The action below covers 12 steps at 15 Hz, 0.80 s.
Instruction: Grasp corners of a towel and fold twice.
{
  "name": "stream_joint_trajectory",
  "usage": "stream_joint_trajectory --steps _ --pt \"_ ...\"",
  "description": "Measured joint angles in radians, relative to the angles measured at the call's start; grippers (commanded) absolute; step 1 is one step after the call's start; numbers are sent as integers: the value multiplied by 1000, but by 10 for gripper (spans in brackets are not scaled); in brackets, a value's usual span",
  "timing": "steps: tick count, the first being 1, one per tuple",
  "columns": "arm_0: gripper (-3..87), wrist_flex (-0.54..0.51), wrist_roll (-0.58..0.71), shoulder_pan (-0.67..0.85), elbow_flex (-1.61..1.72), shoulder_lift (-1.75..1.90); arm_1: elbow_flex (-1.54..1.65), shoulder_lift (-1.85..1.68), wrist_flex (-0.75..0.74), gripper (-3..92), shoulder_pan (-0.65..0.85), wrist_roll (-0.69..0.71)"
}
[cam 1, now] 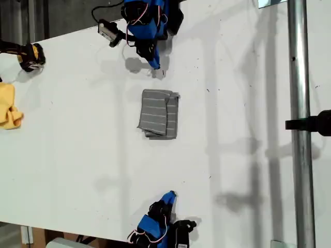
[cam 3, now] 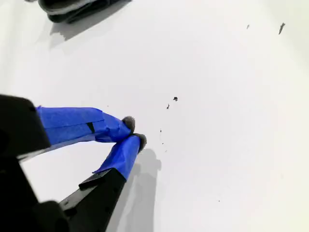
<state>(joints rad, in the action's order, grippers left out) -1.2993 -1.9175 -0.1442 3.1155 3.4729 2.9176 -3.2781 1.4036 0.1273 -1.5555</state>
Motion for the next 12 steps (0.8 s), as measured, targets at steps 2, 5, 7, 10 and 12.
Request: stream_joint_trajectory --steps 2,5,7,10,12 --pt "32 -2 -17 -20 0 0 -2 -9 8 65 -101 2" --pt "32 -2 94 -11 0 0 -2 -9 8 65 -229 8" --pt "26 -2 497 -8 0 0 -2 -9 8 65 -275 8" --pt "23 -2 897 -15 0 0 -2 -9 8 65 -288 8" --pt "23 -2 916 -15 0 0 -2 -9 8 65 -291 8"
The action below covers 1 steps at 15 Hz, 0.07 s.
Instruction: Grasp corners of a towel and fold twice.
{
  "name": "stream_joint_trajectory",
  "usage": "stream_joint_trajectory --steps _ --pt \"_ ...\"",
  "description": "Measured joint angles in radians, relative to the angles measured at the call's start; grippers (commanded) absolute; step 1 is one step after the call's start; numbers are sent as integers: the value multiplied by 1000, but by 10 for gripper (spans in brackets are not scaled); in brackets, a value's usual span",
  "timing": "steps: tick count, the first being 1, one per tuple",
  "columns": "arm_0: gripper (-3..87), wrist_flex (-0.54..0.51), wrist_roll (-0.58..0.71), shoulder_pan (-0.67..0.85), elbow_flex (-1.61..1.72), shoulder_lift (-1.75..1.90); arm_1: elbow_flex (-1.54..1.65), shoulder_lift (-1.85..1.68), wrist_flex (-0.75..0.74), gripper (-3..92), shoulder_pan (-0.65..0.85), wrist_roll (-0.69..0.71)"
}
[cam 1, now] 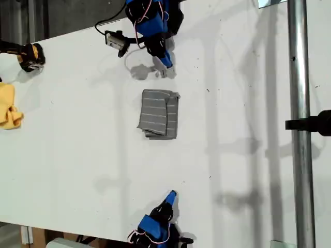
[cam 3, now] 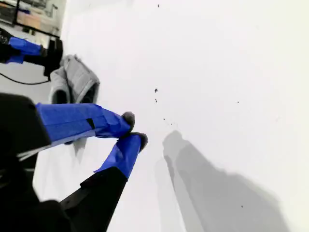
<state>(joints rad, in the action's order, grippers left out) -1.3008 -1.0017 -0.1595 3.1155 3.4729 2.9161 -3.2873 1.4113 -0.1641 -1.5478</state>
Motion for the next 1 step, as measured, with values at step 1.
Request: stream_joint_trajectory --steps 1 --pt "23 0 0 0 0 0 0 0 0 65 0 0"
